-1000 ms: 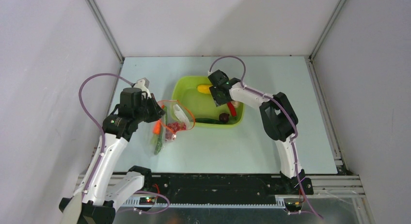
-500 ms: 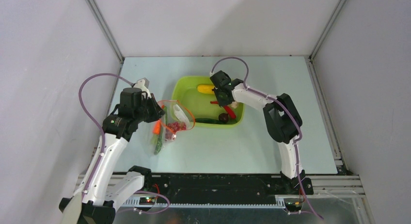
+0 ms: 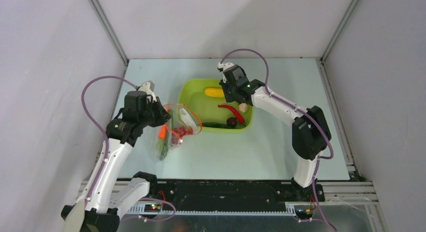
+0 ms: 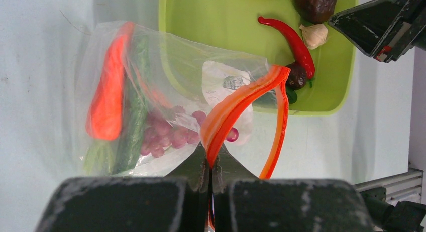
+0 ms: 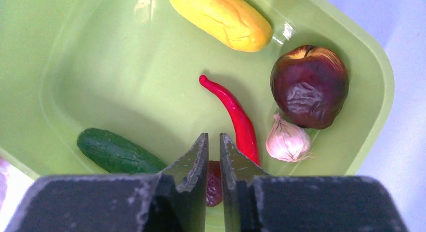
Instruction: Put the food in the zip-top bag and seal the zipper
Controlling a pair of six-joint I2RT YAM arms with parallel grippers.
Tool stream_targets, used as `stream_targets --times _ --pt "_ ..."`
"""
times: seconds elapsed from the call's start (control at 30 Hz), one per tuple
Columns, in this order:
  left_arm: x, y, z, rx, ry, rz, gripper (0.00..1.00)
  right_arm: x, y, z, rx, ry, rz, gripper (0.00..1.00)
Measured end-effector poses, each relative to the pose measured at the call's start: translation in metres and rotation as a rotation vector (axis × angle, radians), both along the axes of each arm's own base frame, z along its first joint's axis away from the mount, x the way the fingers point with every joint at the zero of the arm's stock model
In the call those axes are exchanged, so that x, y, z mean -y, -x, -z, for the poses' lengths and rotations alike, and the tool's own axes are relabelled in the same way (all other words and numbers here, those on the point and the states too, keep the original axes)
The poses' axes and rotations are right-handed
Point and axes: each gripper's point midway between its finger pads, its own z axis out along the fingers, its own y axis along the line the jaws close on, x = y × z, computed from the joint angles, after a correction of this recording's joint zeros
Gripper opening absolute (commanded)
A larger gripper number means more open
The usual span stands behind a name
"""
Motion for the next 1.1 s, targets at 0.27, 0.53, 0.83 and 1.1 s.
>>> stream_targets --times 0.27,0.53,0.83,1.1 --pt "-0.001 0.000 -0.001 0.007 -0.005 -0.004 0.00 -0.004 0.009 0.026 0.017 0.156 -0.331 0.60" --pt "-0.005 0.004 -0.012 0.063 -0.016 -0.005 0.00 0.010 0.013 0.087 -0.083 0.294 -0.575 0.65" --pt "-0.006 0.002 -0.015 0.083 -0.021 -0.005 0.00 0.025 0.008 0.122 -0.158 0.348 -0.639 0.48" --pt "-0.006 0.000 -0.014 0.080 -0.023 -0.005 0.00 0.023 0.003 0.122 -0.152 0.321 -0.624 0.07"
